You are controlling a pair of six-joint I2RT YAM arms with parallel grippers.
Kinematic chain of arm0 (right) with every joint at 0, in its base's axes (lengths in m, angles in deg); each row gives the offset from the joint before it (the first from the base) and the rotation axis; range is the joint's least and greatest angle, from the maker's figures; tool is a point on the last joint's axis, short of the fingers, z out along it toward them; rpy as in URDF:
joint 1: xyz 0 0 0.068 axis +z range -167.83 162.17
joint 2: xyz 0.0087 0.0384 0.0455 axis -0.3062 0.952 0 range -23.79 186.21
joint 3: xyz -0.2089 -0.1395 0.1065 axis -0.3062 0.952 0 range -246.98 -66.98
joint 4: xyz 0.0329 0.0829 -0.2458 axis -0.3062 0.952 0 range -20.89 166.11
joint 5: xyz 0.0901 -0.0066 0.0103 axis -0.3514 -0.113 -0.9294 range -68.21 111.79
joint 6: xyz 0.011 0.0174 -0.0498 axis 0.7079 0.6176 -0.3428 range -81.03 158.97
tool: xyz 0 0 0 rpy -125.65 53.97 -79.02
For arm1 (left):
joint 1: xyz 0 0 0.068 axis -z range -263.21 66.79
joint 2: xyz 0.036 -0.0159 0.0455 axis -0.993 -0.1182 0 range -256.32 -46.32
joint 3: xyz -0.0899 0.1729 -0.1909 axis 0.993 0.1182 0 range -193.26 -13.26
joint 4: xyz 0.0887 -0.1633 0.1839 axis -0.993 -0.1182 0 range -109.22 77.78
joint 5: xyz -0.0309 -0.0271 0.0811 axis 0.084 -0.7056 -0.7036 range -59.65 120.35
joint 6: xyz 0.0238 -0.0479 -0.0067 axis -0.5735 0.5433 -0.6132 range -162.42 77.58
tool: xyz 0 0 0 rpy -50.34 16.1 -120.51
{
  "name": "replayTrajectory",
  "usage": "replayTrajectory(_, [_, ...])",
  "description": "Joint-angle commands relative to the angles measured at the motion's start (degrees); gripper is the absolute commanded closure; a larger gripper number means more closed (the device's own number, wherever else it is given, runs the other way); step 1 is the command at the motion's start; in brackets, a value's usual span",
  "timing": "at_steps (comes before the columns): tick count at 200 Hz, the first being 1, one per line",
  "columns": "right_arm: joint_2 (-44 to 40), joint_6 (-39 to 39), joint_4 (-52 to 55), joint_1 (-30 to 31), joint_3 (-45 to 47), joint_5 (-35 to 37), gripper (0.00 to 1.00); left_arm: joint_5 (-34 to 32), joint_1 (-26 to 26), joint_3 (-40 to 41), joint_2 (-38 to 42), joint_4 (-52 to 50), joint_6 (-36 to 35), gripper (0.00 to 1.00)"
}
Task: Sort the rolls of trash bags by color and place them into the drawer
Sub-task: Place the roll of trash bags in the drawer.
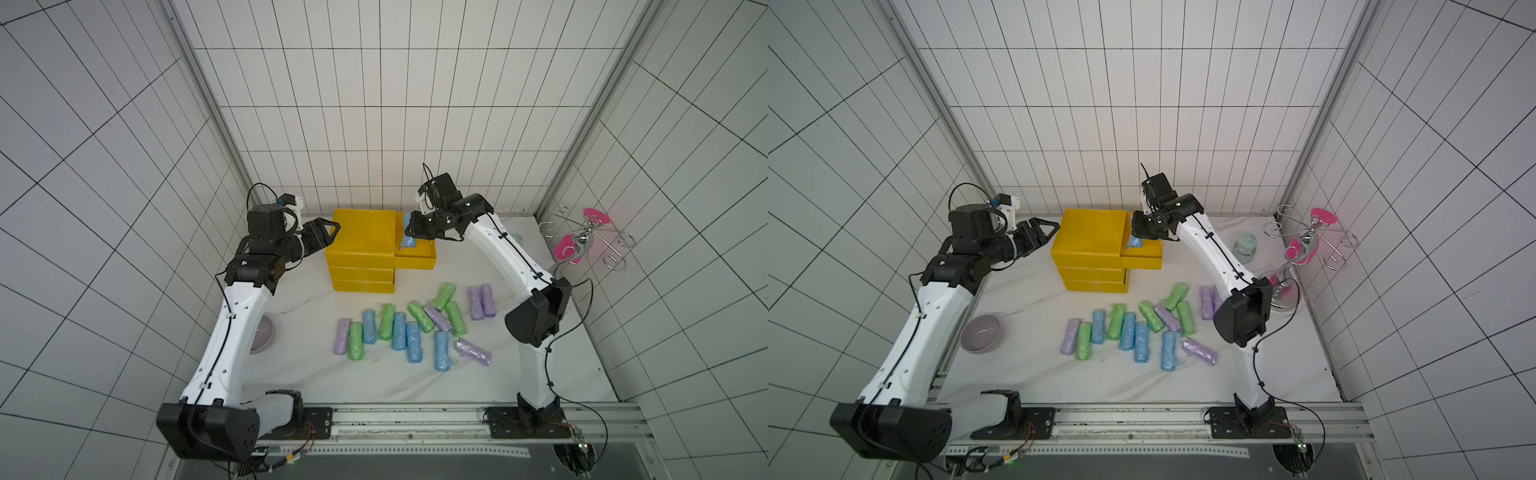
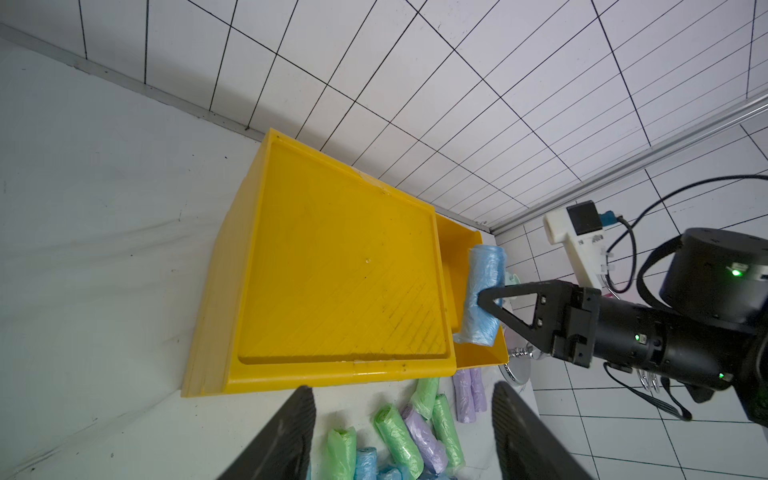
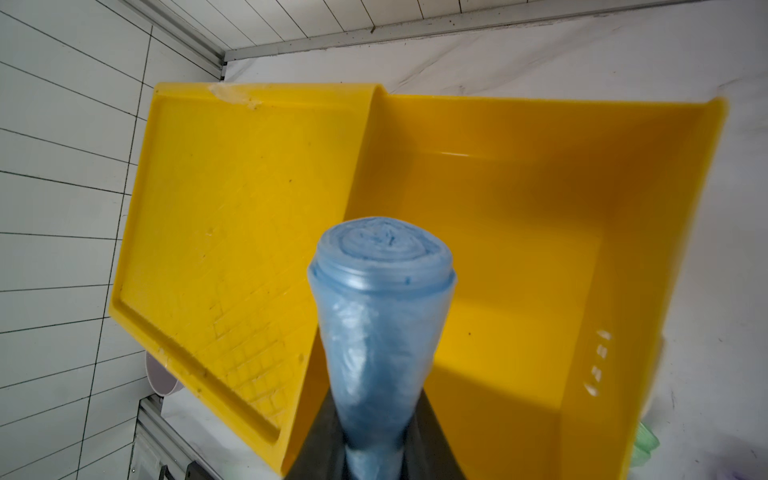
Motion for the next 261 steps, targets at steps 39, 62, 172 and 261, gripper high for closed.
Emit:
replayTrajectory(39, [5.32,2.13,0.92,-0.51,-4.5,-6.06,0.78,0.17,-0.41,2.37,-0.27,2.22,-1.37,0.33])
replayTrajectory(62, [4.75,1.92,0.57,-0.51,-4.59,-5.34,0.67,0.21,-0.37,2.79,-0.33,2.32,-1.38,0.33])
replayTrajectory(172, [-6.66,-3.98,1.9,-0.61,-1.71,0.06,0.49,-1.25,0.99,3.45,0.39,0.49,-2.58,0.33])
replayTrajectory(261, [-38.48,-4.76,-1.4,-0.21,37.84,7.65,0.52,-15.9,16.37,6.34,7.76,-7.18,-6.26,0.33])
